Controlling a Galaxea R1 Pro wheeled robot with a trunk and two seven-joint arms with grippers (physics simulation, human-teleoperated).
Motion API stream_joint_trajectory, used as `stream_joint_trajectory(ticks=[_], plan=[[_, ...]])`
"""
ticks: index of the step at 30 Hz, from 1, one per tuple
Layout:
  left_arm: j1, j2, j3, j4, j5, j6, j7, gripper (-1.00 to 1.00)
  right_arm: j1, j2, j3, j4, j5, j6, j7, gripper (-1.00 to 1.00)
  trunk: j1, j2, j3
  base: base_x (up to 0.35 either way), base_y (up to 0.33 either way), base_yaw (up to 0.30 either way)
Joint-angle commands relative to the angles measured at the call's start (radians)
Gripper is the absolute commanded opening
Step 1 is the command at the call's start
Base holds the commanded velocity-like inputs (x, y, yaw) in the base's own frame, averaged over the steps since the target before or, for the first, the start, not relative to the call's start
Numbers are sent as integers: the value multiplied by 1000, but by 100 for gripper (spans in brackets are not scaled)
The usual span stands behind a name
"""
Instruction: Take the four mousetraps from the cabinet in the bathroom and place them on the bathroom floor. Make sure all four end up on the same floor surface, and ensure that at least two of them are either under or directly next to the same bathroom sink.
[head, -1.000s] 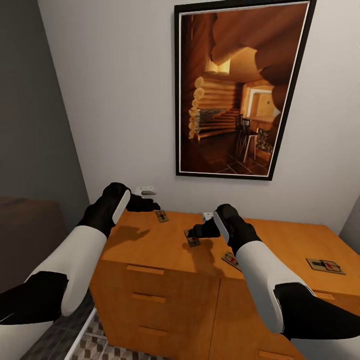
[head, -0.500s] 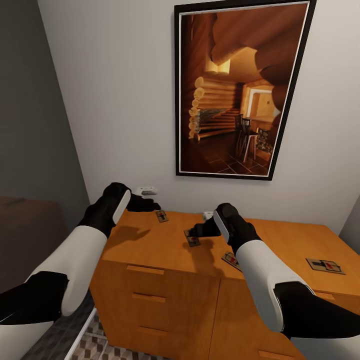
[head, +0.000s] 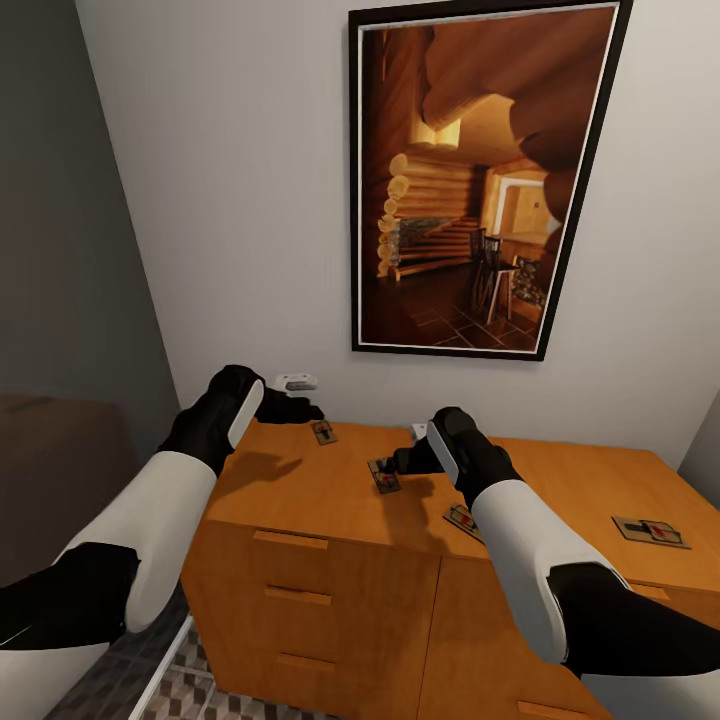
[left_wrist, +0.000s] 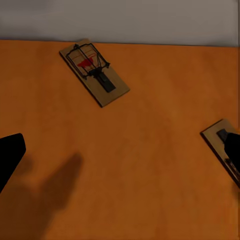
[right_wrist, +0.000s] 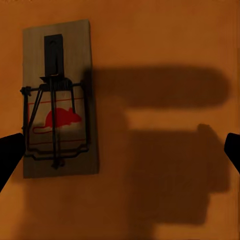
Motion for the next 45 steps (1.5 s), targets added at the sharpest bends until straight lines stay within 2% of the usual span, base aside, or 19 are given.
stream_joint_trajectory(ticks=[1, 39, 43, 45], plan=[[-1, 0, -2, -1, 10, 5, 6, 100, -1, 0, 1, -1, 2, 3, 2, 100, 0, -1, -1, 0, 0, 0], [-1, -3, -1, -1, 11, 2, 6, 100, 0, 0, 12, -12, 2, -4, 13, 100, 0, -1, -1, 0, 0, 0], [-1, -3, -1, -1, 11, 1, 6, 100, 1, 0, 26, -13, -5, -4, 30, 100, 0, -1, -1, 0, 0, 0], [-1, -3, -1, -1, 11, 1, 6, 100, 1, 0, 52, -15, -14, -4, 56, 100, 0, -1, -1, 0, 0, 0]])
